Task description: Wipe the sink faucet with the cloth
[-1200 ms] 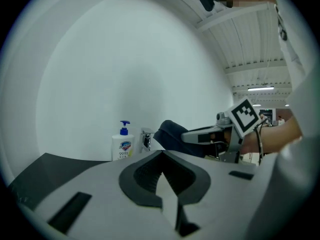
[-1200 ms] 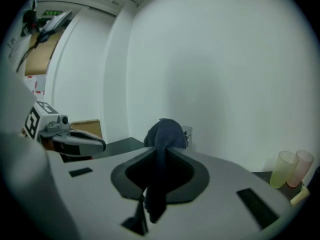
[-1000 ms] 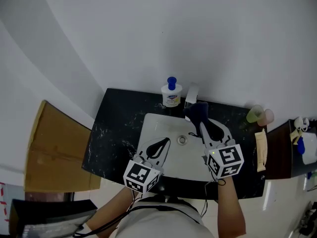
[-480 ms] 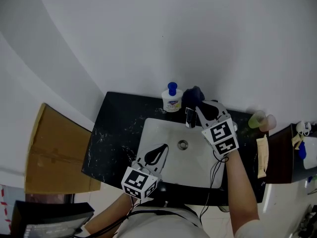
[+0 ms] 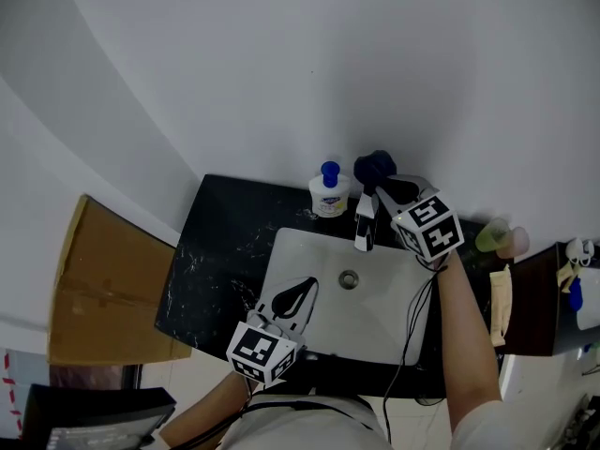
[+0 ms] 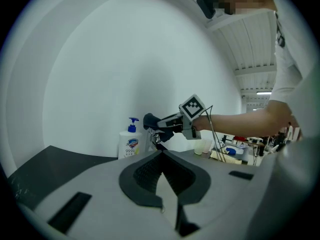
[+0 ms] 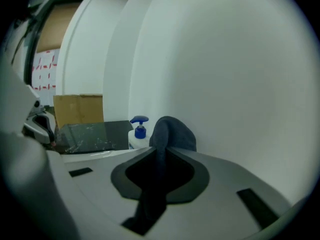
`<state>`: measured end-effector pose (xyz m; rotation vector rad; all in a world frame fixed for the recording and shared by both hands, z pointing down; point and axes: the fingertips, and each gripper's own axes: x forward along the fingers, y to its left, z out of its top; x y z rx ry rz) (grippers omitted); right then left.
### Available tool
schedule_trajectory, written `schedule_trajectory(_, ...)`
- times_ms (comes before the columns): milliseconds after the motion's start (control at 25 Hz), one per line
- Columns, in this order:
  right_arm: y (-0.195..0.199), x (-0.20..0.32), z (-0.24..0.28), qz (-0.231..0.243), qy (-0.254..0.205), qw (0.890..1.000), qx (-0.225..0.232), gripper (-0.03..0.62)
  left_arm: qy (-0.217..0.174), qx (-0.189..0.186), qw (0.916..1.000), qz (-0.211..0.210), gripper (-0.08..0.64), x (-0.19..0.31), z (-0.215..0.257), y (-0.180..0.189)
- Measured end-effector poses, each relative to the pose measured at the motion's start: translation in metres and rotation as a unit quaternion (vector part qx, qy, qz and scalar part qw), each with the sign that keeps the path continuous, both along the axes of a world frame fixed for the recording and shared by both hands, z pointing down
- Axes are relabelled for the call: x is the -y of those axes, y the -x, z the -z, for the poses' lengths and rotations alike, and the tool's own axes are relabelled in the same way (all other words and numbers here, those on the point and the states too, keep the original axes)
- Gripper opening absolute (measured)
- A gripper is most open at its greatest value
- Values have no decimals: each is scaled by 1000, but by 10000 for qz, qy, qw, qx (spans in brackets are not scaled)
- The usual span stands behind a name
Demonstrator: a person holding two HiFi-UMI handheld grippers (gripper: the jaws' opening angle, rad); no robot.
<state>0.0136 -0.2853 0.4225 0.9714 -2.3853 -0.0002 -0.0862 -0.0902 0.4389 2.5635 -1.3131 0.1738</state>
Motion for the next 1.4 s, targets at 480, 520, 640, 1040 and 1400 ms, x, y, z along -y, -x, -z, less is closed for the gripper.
schedule_trajectory(480, 15, -63, 4, 622, 654, 9924, 832, 52, -61, -47, 9999, -115, 2, -4, 1, -12)
schedule_trajectory(520, 14, -62, 4, 620, 688, 9919, 870, 52, -67, -46, 9999, -123, 2, -4, 1, -13)
schedule_trajectory(640, 9, -40, 4, 431, 691, 9923, 929, 52, -84, -59, 9999, -128, 2, -1, 3, -14)
schedule_trajectory(1040, 3, -25, 5, 351, 882, 9908, 963, 52, -71, -54, 9998, -198, 2, -4, 1, -19)
schedule_trajectory(1400, 10, -46, 7, 638, 995, 9872, 1069, 52, -46, -76, 9995, -301, 2, -5, 1, -29)
